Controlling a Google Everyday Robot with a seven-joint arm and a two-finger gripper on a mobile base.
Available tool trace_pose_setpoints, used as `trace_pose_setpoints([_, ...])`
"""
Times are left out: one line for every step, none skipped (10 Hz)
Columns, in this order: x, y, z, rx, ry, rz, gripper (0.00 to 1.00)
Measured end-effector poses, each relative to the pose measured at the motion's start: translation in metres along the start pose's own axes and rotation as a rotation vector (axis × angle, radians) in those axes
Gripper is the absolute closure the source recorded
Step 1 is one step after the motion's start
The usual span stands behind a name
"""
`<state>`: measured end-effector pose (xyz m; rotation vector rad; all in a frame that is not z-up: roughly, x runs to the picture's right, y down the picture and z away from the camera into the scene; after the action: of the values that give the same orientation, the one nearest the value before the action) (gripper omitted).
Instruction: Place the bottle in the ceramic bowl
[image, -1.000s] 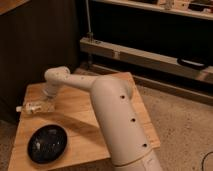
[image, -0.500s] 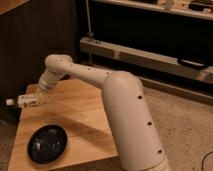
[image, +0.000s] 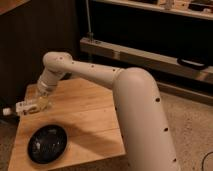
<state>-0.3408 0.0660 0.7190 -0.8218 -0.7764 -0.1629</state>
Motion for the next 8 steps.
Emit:
trace_pose_setpoints([0.002, 0.014, 0.001, -0.03, -0.005, 0.004, 0.92])
trace_pose_setpoints([0.004, 0.026, 0.004, -0.058, -0.014, 0.013, 0.92])
trace_pose_setpoints([0.006, 0.039, 0.009, -0.086, -0.022, 0.017, 0.92])
trace_pose_setpoints([0.007, 0.048, 0.015, -0.107, -0.027, 0.017, 0.92])
trace_pose_setpoints([0.006, 0.052, 0.019, -0.121, -0.032, 0.016, 0.92])
trace_pose_setpoints([0.003, 0.062, 0.026, -0.144, -0.033, 0.008, 0.92])
trace_pose_setpoints([-0.003, 0.072, 0.03, -0.159, -0.032, -0.003, 0.92])
trace_pose_setpoints([-0.007, 0.083, 0.034, -0.173, -0.027, -0.013, 0.92])
